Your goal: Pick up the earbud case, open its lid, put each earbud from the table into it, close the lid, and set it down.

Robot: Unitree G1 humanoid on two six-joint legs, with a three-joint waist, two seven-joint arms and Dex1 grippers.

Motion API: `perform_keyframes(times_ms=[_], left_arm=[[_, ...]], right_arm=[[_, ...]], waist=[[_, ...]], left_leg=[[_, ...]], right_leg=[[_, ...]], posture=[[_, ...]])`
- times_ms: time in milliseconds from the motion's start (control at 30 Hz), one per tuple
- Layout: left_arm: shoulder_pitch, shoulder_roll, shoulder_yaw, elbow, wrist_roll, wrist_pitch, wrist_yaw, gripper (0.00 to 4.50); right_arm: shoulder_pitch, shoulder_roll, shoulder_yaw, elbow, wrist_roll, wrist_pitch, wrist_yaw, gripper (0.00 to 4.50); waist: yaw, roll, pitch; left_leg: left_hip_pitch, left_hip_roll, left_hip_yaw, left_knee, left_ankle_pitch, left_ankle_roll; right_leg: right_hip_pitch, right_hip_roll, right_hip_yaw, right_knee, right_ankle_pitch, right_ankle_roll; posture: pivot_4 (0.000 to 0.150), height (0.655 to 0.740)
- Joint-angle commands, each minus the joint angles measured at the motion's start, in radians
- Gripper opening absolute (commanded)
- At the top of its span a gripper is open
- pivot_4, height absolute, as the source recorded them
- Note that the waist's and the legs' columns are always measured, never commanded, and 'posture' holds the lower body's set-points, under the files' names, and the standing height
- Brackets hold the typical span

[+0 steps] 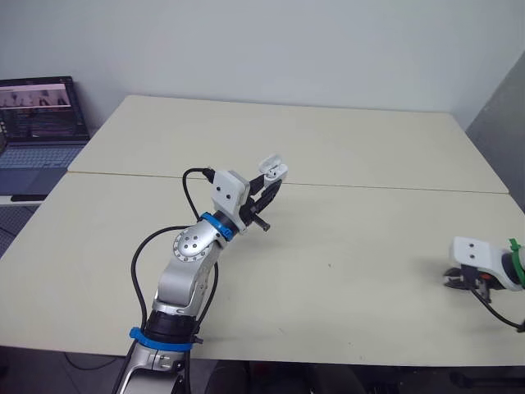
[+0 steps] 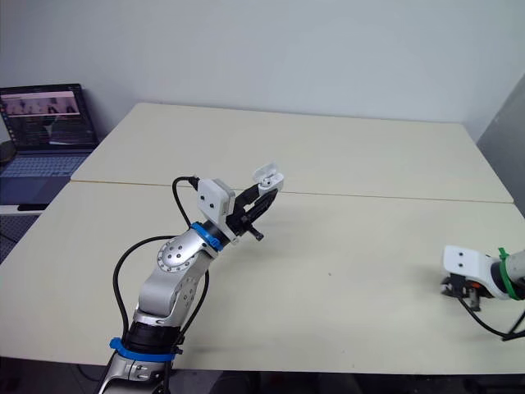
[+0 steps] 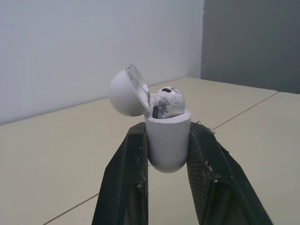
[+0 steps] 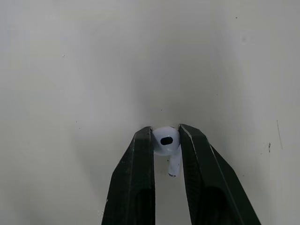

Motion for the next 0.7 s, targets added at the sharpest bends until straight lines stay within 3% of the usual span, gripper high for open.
perform_keyframes(times_ms=[33, 200, 367, 533, 700], left_arm=[[-0.028, -0.018, 0.000, -0.022, -0.019, -0.027, -0.013, 0.73], [-0.042, -0.025, 0.000, -0.010, -0.059, -0.005, -0.061, 0.73], [-0.078, -0.046, -0.001, -0.018, -0.142, 0.087, -0.098, 0.73], [-0.123, -0.042, 0.000, -0.007, -0.168, 0.126, -0.126, 0.73], [-0.147, -0.025, 0.006, 0.003, -0.170, 0.129, -0.150, 0.73]], right_arm=[[-0.121, 0.123, -0.091, -0.199, 0.231, 0.230, -0.061, 0.41], [-0.364, 0.469, -0.219, -0.401, 0.526, 0.606, -0.449, 0.41], [-0.479, 0.775, -0.258, -0.488, 0.625, 0.710, -0.784, 0.41], [-0.499, 0.894, -0.211, -0.484, 0.613, 0.681, -0.882, 0.41], [-0.465, 0.897, -0.163, -0.463, 0.563, 0.616, -0.880, 0.41]], waist=[[-0.010, 0.002, 0.001], [-0.014, 0.005, 0.002], [-0.001, 0.005, 0.002], [0.003, 0.006, 0.002], [-0.001, 0.006, 0.002]], left_leg=[[0.000, 0.000, 0.000, 0.000, 0.000, 0.000], [-0.004, 0.000, -0.001, -0.001, 0.000, 0.000], [-0.010, 0.001, -0.005, -0.002, 0.000, 0.000], [-0.023, -0.001, -0.003, -0.001, 0.000, 0.000], [-0.024, 0.001, -0.004, -0.002, 0.000, 0.000]], right_leg=[[-0.001, 0.001, 0.000, 0.001, 0.001, 0.001], [-0.009, 0.002, 0.000, 0.007, 0.003, 0.004], [-0.012, 0.002, -0.004, 0.005, 0.002, 0.002], [-0.023, -0.001, -0.004, 0.003, 0.006, -0.002], [-0.026, 0.001, -0.005, 0.006, 0.006, -0.002]], posture=[[0.150, 0.7400], [0.150, 0.7400], [0.150, 0.7400], [0.150, 0.7400], [0.150, 0.7400]])
